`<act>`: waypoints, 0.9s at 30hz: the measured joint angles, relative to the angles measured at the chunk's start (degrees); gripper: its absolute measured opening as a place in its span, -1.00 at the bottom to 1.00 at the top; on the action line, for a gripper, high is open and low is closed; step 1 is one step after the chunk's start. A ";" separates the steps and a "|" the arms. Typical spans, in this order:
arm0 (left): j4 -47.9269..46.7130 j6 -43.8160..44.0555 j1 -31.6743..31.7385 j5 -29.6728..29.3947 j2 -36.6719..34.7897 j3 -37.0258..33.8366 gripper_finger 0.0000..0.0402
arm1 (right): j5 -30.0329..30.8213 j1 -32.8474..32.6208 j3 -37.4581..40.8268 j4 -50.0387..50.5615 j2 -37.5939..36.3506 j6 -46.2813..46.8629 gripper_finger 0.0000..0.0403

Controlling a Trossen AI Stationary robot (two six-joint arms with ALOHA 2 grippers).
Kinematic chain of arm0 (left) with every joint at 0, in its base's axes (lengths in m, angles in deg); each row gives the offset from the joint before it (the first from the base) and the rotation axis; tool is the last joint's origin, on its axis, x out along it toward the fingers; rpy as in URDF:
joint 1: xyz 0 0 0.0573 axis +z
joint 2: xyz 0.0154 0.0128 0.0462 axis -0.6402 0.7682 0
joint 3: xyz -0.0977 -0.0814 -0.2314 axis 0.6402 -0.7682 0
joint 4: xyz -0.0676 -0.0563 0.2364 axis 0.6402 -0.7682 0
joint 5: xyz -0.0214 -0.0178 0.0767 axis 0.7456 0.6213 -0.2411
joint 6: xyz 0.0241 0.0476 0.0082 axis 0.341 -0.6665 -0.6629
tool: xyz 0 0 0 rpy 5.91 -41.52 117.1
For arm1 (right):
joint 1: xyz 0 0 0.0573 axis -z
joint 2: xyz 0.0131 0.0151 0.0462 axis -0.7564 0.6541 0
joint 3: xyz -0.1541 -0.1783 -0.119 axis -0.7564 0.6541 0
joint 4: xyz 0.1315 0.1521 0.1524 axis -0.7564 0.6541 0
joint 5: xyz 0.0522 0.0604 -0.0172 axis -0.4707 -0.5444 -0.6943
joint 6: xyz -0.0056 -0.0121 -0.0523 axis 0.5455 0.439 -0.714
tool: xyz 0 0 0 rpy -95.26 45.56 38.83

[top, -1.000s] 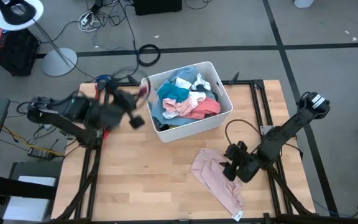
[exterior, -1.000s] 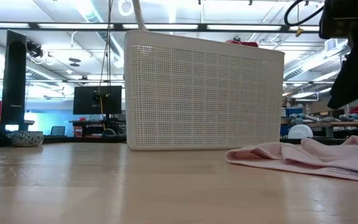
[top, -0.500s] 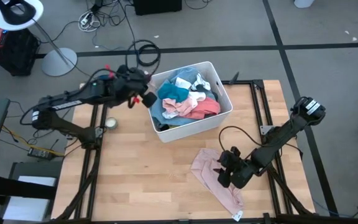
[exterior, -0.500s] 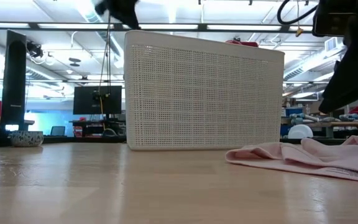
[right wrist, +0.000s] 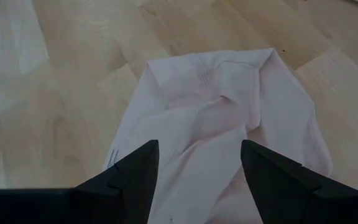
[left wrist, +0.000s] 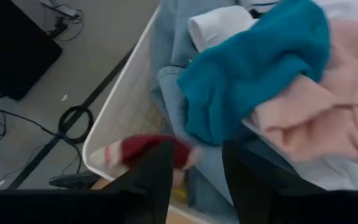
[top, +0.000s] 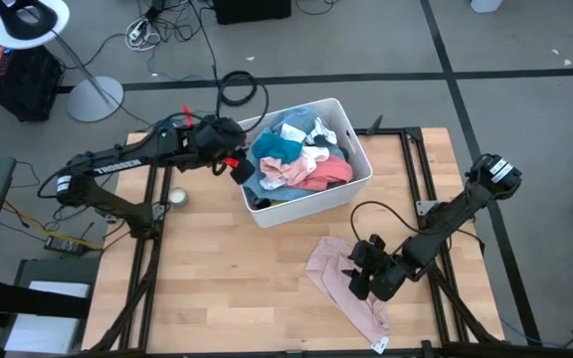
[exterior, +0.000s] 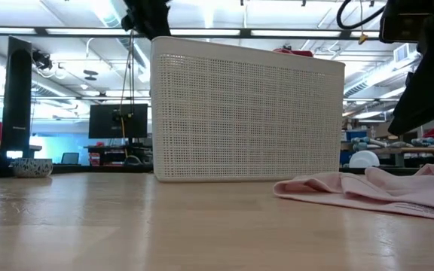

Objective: Sort clothes
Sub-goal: Put the pink striped sock into the white bin, then put the pink underwear into the white bin

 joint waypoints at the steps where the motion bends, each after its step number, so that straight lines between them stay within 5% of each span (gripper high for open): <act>1: -1.05 0.03 -0.38 0.31 0.00 0.73 -0.28 | -0.18 -0.02 -0.01 0.15 -0.10 -0.04 0.14; 13: -4.41 6.35 -15.96 -3.74 -3.24 1.64 -0.28 | -0.59 -4.74 -0.02 0.48 -0.13 2.56 0.14; 27: 15.99 19.81 -42.47 -15.04 -11.45 -21.77 -0.28 | 2.78 -3.70 -0.29 -2.40 16.30 2.28 0.14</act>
